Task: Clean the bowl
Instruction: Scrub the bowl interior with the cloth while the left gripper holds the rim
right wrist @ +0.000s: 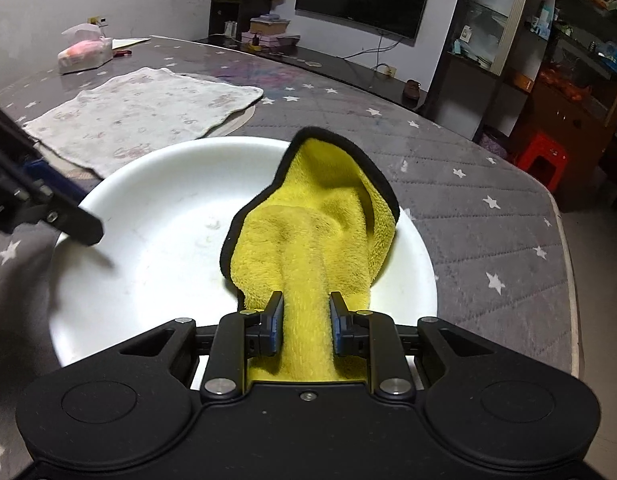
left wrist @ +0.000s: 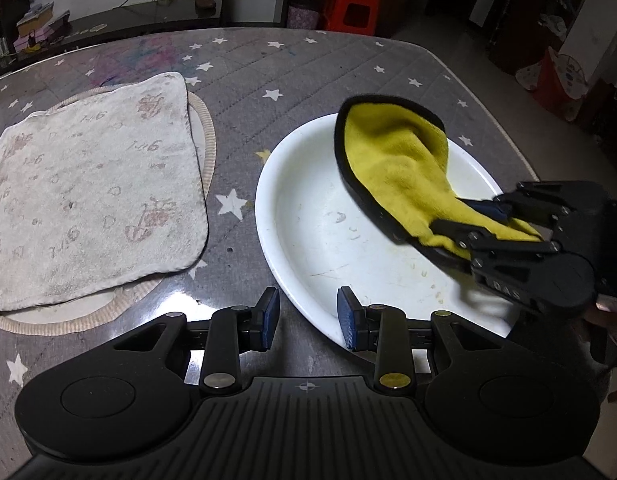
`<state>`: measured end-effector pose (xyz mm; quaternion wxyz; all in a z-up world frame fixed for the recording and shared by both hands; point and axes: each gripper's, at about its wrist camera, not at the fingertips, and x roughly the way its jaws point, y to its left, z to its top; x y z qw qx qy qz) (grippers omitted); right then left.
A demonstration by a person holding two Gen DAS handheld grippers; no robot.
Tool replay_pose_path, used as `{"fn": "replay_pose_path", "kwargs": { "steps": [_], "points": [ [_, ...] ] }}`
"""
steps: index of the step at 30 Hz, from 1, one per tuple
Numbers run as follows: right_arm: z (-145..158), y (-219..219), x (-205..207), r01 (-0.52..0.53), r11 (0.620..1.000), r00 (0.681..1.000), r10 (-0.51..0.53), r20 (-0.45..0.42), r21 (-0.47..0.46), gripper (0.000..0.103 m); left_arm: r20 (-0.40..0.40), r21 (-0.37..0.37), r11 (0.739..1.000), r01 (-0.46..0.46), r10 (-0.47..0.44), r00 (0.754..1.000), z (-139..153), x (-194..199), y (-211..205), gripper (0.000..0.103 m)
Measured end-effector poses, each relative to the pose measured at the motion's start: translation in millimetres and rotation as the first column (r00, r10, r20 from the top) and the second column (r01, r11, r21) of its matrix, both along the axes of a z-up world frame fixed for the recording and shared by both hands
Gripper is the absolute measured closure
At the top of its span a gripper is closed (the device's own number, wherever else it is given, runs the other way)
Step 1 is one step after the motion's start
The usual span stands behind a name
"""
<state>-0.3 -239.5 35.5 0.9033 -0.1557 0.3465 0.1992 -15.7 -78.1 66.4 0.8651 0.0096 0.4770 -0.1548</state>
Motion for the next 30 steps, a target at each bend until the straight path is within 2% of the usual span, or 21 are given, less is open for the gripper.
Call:
{"fn": "replay_pose_path", "kwargs": {
  "steps": [16, 30],
  "points": [
    [4.2, 38.6, 28.9, -0.062, 0.998, 0.998, 0.062, -0.023, 0.004, 0.079, 0.004, -0.011, 1.0, 0.008, -0.008, 1.0, 3.0, -4.1, 1.9, 0.069],
    [7.8, 50.6, -10.4, -0.173, 0.984, 0.983, 0.174, -0.051, 0.037, 0.079, 0.008, -0.015, 1.0, 0.002, -0.002, 1.0, 0.6, -4.3, 4.1, 0.066]
  ]
}}
